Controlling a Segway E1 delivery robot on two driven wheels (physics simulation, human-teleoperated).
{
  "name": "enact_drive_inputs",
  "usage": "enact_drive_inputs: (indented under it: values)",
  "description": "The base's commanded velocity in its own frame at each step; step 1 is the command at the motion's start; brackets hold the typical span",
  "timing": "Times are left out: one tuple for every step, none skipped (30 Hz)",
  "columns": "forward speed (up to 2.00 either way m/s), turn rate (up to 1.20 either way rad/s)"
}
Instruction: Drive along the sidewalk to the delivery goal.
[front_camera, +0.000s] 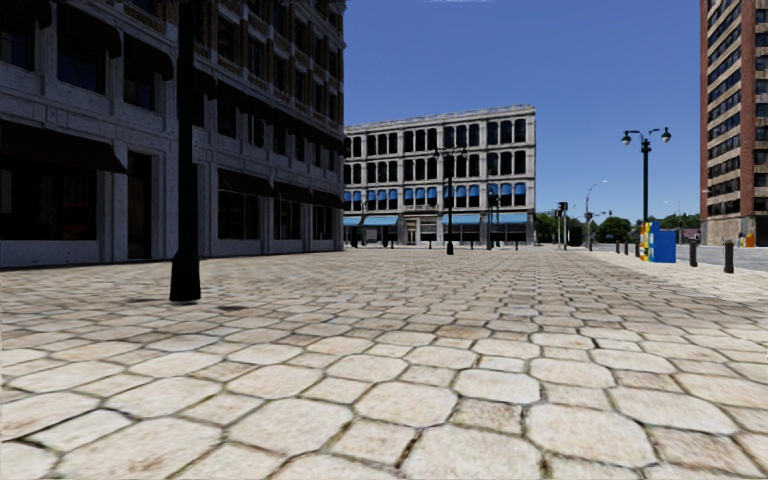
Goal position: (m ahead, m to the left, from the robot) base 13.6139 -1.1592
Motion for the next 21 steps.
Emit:
enact_drive_inputs:
  values:
    - [2.00,-0.55]
    - [2.00,-0.55]
    - [2.00,-0.55]
    - [2.00,-0.55]
    - [2.00,-0.06]
    - [2.00,-0.06]
    - [2.00,0.00]
    - [2.00,0.00]
    - [2.00,0.00]
    - [2.00,0.00]
    - [2.00,0.00]
    - [2.00,0.00]
    - [2.00,0.00]
    - [2.00,0.00]
    - [2.00,0.00]
    - [2.00,0.00]
    - [2.00,0.00]
    - [2.00,0.00]
    - [2.00,0.00]
    - [2.00,0.01]
    - [2.00,0.01]
